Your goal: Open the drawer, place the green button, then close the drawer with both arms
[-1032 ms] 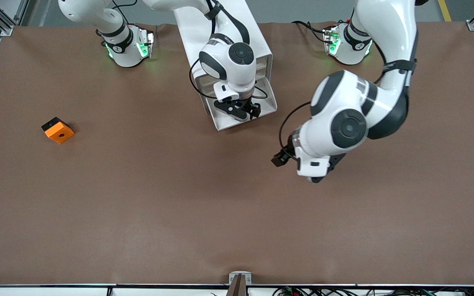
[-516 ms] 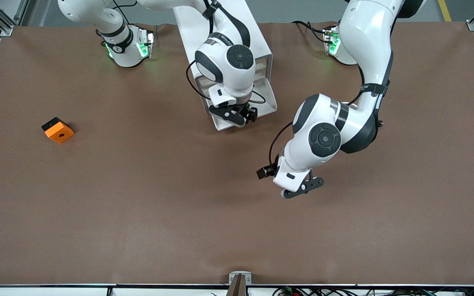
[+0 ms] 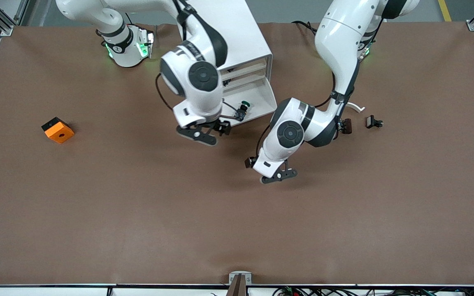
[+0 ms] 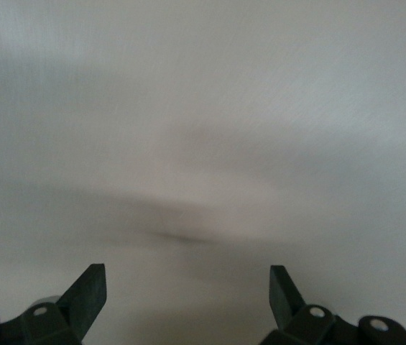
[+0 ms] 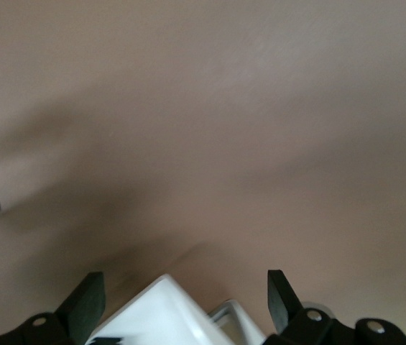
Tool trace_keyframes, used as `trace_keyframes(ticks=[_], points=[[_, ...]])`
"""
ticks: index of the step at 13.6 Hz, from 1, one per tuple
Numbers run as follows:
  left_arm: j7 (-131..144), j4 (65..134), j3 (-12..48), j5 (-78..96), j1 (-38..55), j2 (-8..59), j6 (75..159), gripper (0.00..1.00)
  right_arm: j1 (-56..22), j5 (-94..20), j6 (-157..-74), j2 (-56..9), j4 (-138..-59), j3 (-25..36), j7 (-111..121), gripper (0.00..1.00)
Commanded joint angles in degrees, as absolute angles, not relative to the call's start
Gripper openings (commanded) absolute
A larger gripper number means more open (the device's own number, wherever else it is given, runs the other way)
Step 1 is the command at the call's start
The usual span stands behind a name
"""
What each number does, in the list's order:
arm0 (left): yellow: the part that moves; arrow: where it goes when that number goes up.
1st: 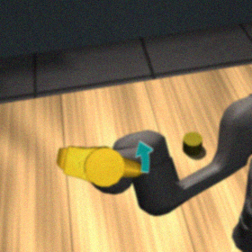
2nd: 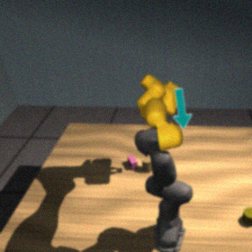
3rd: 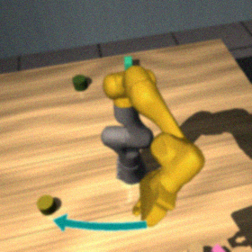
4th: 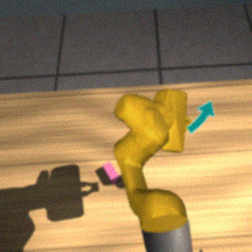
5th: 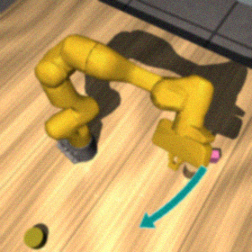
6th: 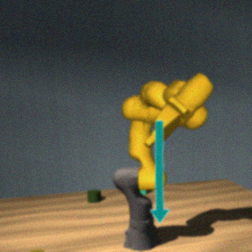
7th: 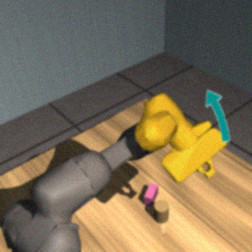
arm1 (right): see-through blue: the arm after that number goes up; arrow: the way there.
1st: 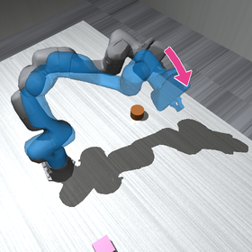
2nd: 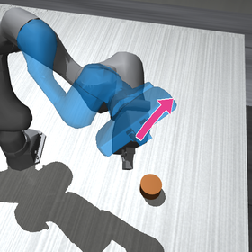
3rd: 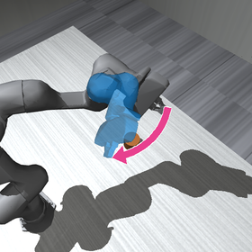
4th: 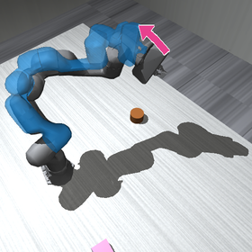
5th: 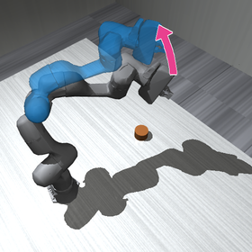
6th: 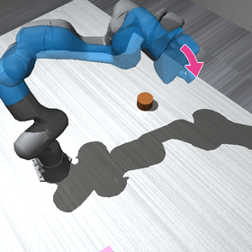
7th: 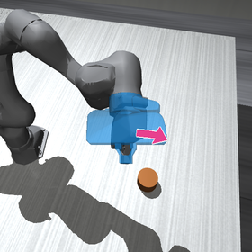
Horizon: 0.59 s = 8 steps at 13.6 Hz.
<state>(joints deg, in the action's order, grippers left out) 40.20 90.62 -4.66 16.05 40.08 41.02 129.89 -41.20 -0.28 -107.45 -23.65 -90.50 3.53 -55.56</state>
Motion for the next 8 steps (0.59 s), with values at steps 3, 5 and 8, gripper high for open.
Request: trace_keyframes(ticks=[3,5,8], points=[[46.03,99.58,-3.17,15.12,43.59,34.8,130.43,1.0,-31.84,-0.09,-101.35,-18.03,-90.88,2.72,-41.61,1.0],[51.48,99.75,-0.98,15.12,44.64,34.98,129.38,1.0,-26.83,-0.09,-98.28,-16.01,-90.36,2.72,-32.92,1.0],[55.44,99.67,2.54,15.12,44.74,34.54,126.13,1.0,-19.71,-0.09,-93.53,-13.37,-89.47,2.72,-20.96,1.0]])
